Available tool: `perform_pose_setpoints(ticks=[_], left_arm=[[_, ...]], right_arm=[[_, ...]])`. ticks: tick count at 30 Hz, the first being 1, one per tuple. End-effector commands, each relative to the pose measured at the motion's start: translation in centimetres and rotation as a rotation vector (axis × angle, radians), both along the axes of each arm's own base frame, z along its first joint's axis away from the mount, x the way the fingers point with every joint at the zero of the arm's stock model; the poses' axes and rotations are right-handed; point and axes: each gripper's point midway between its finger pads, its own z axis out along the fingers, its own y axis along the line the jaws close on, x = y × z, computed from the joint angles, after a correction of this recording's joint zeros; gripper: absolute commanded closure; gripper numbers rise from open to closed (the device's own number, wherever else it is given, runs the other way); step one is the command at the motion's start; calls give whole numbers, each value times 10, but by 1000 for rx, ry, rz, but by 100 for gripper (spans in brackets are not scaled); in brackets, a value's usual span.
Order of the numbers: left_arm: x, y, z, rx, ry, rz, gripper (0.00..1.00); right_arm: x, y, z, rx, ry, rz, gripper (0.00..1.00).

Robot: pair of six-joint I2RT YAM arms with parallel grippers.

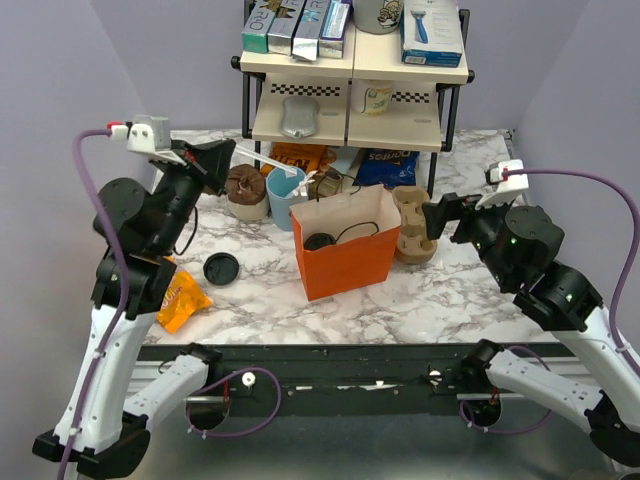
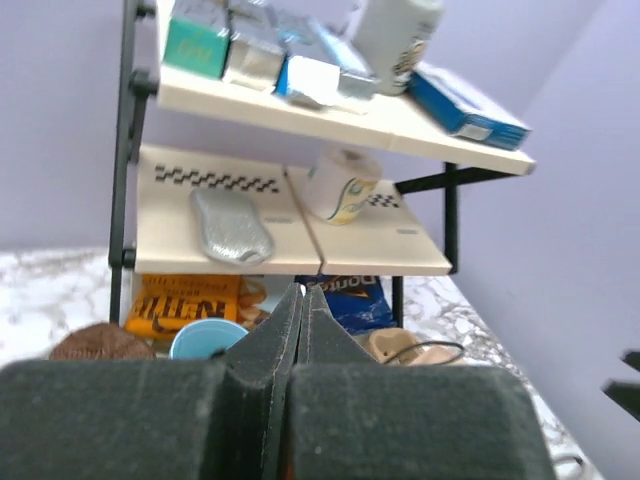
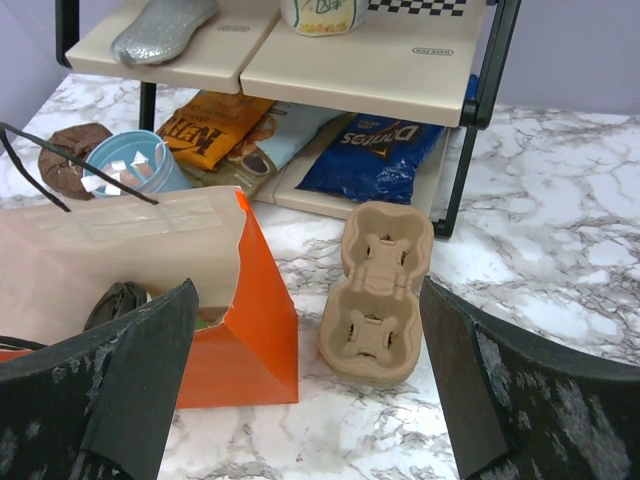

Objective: Pack the takeout coffee

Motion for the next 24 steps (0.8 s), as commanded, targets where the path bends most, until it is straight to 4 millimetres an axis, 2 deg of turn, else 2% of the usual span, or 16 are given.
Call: perform_pose_setpoints(ticks=[1, 2, 5, 9, 12, 14, 15, 16, 18, 19, 20, 22, 24], left_arm=[[-53, -17, 41, 100, -154, -186, 100], [-65, -23, 51, 99, -182, -238, 100], [-81, -35, 64, 100, -216, -335, 100], [-104, -69, 64, 124, -254, -596, 100], [-100, -86, 56, 130, -248, -674, 100], [-89, -95, 53, 144, -233, -659, 100], [-96, -110, 46, 181, -228, -699, 100], [-80, -117, 39, 196, -193, -658, 100], [-85, -134, 37, 219, -177, -693, 100], [-75, -144, 27, 252, -156, -696, 100], [-68, -146, 31, 257, -152, -659, 100], [-56, -163, 12, 318, -104, -657, 100], [-47, -168, 6, 350, -75, -623, 100]], right_arm=[[1, -6, 2, -3, -31, -26, 0], [0, -6, 1, -2, -31, -26, 0], [-3, -8, 1, 10, -35, -24, 0], [-6, -11, 2, 16, -42, -27, 0], [-8, -14, 1, 16, -45, -31, 0], [-8, -14, 0, 14, -43, -30, 0], [-9, -14, 0, 18, -41, -30, 0], [-9, -15, -1, 17, -36, -30, 0], [-9, -16, -4, 20, -29, -38, 0], [-10, -15, -6, 20, -22, -35, 0], [-10, -15, -8, 20, -18, -34, 0], [-11, -15, -11, 27, -11, -36, 0], [-11, -14, -13, 30, -7, -30, 0]])
